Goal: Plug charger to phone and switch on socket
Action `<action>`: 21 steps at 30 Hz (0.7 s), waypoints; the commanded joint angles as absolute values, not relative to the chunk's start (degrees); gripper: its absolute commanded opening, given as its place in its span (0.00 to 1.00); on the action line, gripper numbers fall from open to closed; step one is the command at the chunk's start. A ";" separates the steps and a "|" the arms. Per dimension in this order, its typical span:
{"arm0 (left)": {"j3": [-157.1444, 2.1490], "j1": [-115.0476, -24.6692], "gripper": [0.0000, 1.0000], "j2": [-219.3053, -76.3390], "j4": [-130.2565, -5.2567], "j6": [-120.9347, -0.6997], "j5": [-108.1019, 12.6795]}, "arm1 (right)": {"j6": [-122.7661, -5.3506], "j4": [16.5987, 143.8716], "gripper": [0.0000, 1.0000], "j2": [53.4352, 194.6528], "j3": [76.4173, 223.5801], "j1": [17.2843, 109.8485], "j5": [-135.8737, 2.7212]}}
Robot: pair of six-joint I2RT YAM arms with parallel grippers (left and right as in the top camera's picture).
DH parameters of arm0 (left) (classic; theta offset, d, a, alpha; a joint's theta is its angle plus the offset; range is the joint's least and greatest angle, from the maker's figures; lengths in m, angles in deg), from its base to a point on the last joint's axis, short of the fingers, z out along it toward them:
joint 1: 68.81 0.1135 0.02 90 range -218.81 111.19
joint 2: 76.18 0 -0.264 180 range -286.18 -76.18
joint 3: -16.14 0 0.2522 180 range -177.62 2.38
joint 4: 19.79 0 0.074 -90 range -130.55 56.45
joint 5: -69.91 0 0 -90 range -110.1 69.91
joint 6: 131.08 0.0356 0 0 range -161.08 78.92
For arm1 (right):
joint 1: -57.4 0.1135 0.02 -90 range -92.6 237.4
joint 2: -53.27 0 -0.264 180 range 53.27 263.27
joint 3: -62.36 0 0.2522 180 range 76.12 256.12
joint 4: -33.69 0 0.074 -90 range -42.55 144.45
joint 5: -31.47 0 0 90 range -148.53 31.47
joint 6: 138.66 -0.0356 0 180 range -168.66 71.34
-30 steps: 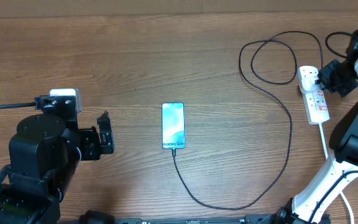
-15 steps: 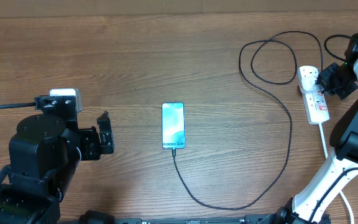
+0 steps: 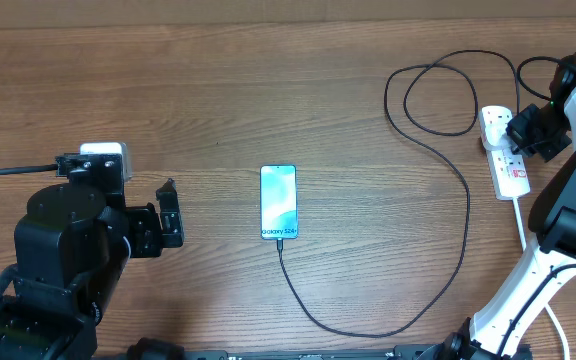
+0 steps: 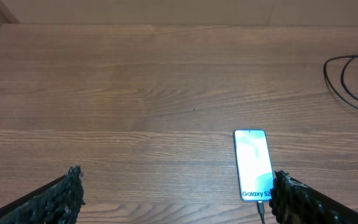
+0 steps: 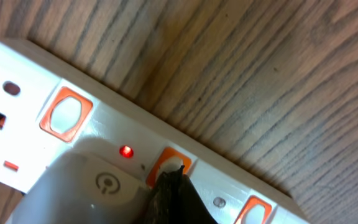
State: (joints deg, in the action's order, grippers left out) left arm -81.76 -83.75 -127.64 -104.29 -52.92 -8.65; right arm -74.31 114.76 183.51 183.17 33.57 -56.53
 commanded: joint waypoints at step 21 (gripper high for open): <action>-81.76 -75.84 0.99 -103.68 -111.48 -53.51 -7.91 | -78.94 110.85 0.04 129.43 183.14 25.70 -62.78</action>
